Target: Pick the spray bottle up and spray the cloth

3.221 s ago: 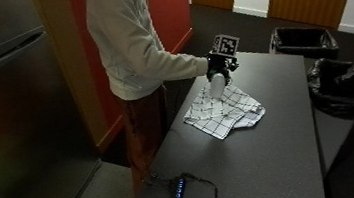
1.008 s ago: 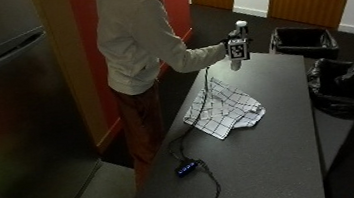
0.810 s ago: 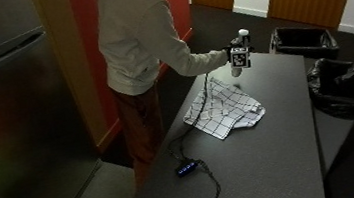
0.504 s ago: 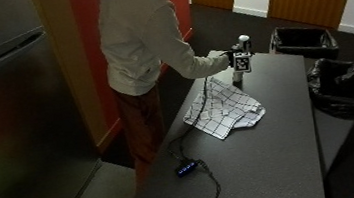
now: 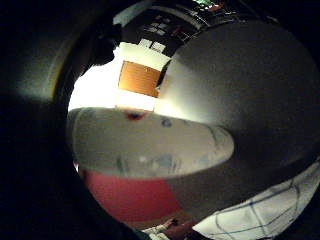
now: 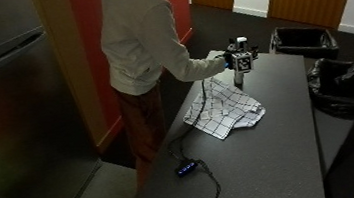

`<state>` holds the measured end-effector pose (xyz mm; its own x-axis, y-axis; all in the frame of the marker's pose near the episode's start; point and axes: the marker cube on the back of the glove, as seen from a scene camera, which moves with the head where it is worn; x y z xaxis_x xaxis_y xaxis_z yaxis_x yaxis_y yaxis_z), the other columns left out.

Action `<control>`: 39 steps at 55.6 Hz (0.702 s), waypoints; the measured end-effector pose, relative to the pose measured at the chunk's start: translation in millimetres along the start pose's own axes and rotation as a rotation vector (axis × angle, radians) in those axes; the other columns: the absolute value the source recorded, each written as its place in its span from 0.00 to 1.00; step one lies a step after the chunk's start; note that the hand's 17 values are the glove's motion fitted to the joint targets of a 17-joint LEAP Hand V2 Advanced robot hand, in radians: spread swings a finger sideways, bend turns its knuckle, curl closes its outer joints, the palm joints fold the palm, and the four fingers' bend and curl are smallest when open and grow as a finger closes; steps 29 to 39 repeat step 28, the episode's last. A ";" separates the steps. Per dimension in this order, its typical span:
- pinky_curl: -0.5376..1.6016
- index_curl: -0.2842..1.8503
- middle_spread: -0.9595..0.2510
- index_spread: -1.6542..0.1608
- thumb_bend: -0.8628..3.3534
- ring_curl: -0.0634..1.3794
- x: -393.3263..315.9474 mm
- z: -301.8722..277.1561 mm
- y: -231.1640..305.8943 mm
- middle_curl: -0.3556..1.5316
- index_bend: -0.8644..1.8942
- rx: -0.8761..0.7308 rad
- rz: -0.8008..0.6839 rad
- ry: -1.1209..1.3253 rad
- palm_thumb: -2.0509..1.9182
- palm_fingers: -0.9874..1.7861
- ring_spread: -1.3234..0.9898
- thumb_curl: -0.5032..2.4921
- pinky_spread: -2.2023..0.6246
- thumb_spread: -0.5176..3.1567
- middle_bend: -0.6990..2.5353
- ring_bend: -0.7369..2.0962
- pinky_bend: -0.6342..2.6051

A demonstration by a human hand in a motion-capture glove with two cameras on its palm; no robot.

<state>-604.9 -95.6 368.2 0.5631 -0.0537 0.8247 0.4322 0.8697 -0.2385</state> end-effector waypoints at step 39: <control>0.42 0.22 0.71 0.70 0.20 0.29 -32.1 -69.8 42.8 0.39 0.35 -0.047 -0.029 -0.091 0.64 0.46 0.51 0.30 0.80 0.36 0.28 0.42 0.36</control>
